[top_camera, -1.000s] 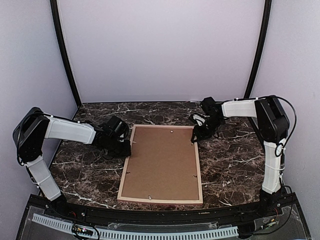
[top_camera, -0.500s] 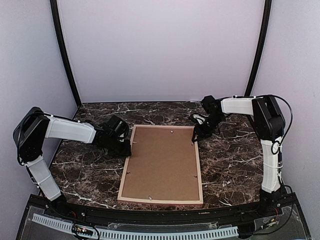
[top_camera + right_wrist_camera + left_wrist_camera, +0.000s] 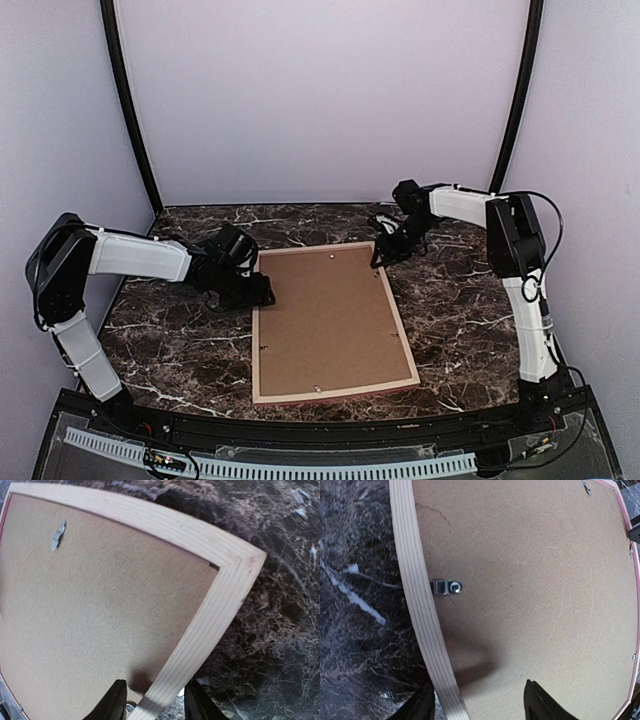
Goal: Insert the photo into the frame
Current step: Press the fastener onto the backboard.
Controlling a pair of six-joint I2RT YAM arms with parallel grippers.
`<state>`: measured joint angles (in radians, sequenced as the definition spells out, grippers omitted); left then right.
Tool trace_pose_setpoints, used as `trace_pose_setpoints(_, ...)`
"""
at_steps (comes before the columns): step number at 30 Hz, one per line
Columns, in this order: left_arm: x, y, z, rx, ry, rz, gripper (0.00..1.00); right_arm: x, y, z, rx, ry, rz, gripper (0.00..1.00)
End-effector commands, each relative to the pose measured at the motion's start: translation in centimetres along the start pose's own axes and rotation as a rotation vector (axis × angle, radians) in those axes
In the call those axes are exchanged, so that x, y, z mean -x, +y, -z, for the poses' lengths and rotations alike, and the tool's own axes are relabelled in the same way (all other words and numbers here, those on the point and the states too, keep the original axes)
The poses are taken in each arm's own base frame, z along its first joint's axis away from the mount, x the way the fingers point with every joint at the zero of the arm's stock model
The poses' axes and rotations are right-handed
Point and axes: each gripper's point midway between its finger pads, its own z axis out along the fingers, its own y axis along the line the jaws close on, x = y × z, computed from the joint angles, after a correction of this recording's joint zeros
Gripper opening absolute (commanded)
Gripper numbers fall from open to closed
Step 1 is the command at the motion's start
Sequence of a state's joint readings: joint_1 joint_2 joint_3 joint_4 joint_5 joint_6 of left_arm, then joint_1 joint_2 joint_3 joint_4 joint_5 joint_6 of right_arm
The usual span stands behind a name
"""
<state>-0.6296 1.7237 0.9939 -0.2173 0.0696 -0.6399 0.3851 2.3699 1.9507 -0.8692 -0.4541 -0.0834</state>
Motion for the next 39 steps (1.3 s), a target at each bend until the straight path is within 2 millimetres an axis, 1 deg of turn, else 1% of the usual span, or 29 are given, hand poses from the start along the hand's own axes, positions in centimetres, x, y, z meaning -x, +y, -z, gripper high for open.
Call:
trace_pose_setpoints(1,2.9,-0.6,2.1,-0.020,-0.090,0.012,0.66,-0.2,-0.6,-0.8,-0.026,0.024,-0.003,0.45)
trace_pose_setpoints(4,3.9,0.4,2.2,0.010,-0.114,0.014,0.69,-0.2,-0.8,0.0,-0.064,-0.004,-0.063,0.52)
trace_pose_setpoints(7,4.6,0.5,2.2,0.019,-0.124,0.006,0.70,-0.6,-0.8,0.9,-0.092,-0.038,-0.144,0.55)
trace_pose_setpoints(10,5.0,0.7,2.1,0.020,-0.129,0.005,0.70,-1.7,-0.6,1.5,-0.132,-0.052,-0.192,0.57)
trace_pose_setpoints(12,5.3,1.1,2.0,0.041,-0.142,0.004,0.70,-2.5,-0.1,1.7,-0.143,-0.052,-0.207,0.57)
trace_pose_setpoints(16,5.4,1.6,1.2,0.060,-0.136,0.007,0.70,-3.5,0.7,1.2,-0.177,-0.045,-0.233,0.58)
trace_pose_setpoints(25,5.2,1.9,0.7,0.064,-0.128,0.001,0.70,-2.3,1.0,0.1,-0.172,-0.123,-0.349,0.60)
trace_pose_setpoints(27,5.2,1.9,0.7,0.065,-0.127,-0.001,0.70,-2.4,0.8,-0.2,-0.185,-0.124,-0.363,0.59)
trace_pose_setpoints(34,5.1,1.9,0.6,0.063,-0.123,-0.004,0.70,-3.3,0.4,-0.6,-0.202,-0.101,-0.369,0.45)
trace_pose_setpoints(39,4.9,2.1,0.5,0.066,-0.120,-0.004,0.70,-3.9,0.3,-0.7,-0.214,-0.082,-0.357,0.38)
